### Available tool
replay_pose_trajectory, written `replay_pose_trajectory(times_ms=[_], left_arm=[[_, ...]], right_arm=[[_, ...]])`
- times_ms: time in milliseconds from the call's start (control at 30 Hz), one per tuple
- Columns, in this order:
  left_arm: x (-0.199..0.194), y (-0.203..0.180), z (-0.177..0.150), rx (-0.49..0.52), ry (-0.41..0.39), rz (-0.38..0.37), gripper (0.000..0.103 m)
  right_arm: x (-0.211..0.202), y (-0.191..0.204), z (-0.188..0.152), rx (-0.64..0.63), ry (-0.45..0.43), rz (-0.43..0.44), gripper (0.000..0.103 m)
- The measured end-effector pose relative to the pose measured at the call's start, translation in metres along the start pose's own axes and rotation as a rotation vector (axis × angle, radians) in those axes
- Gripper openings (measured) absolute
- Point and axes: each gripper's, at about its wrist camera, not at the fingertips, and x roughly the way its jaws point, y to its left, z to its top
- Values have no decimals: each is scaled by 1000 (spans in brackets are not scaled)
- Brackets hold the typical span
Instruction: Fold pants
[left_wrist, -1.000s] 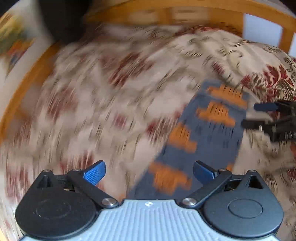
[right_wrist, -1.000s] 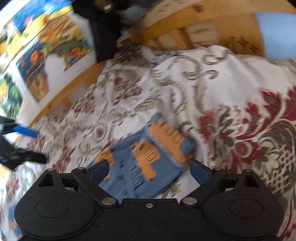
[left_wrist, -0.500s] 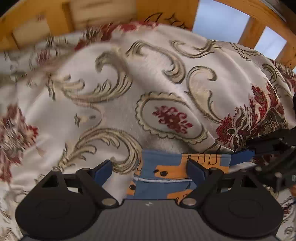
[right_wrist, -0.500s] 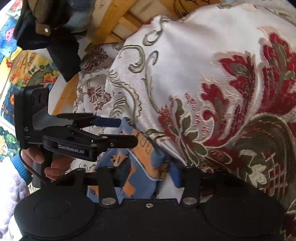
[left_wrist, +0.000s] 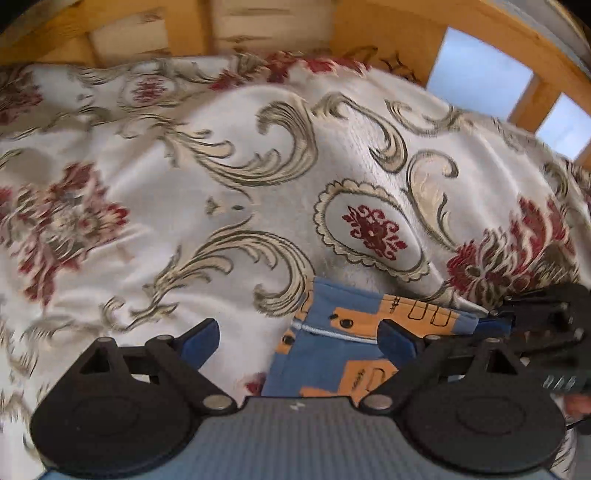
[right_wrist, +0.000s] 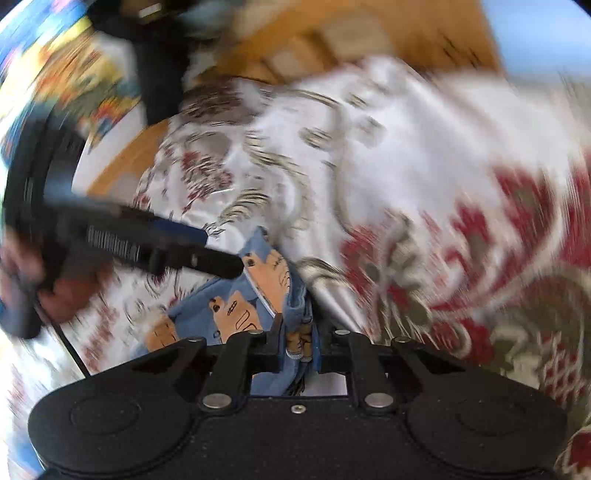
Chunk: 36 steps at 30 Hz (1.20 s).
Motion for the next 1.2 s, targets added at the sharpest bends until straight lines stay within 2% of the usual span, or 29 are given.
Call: replay_pose_trajectory(times_ms=[33,100,200,267,333,467,667,767,833,900,1000,1200], left_arm=[[-6,2,-3,-40,4,7,95],[-14,6,-3,-184,25,-2,95],[-30,17,-1,-357,25,-110,95],[-41,17,-4,-388,22,-120,95],[-43,12,-1,-394,45,-97,95],[-27,3,22,-397,149,-10,92],[-16,6,22,-477,172,54,74],[-11,8,21,-506,184,47,60],[-8,9,19,-528,183,46,37],[-7,12,15,-562,181,29,18],[-14,16,6,-601,144,13,11],[-50,23,-25,-633,44,-31,10]], right_arm=[[-2,13,-3,-93,-20,-20,14],[-5,38,-12,-271,-50,-48,14],[-5,68,-31,-493,-65,-64,14],[-4,85,-46,-636,-64,-68,14],[-3,94,-57,-710,-62,-71,14],[-1,104,-61,-762,-73,-67,14],[2,109,-65,-798,-62,-75,14],[5,111,-67,-815,-60,-78,14],[4,111,-69,-826,-60,-78,14],[4,112,-70,-830,-62,-79,14],[0,115,-71,-839,-72,-77,14],[-23,127,-80,-882,-131,-38,14]])
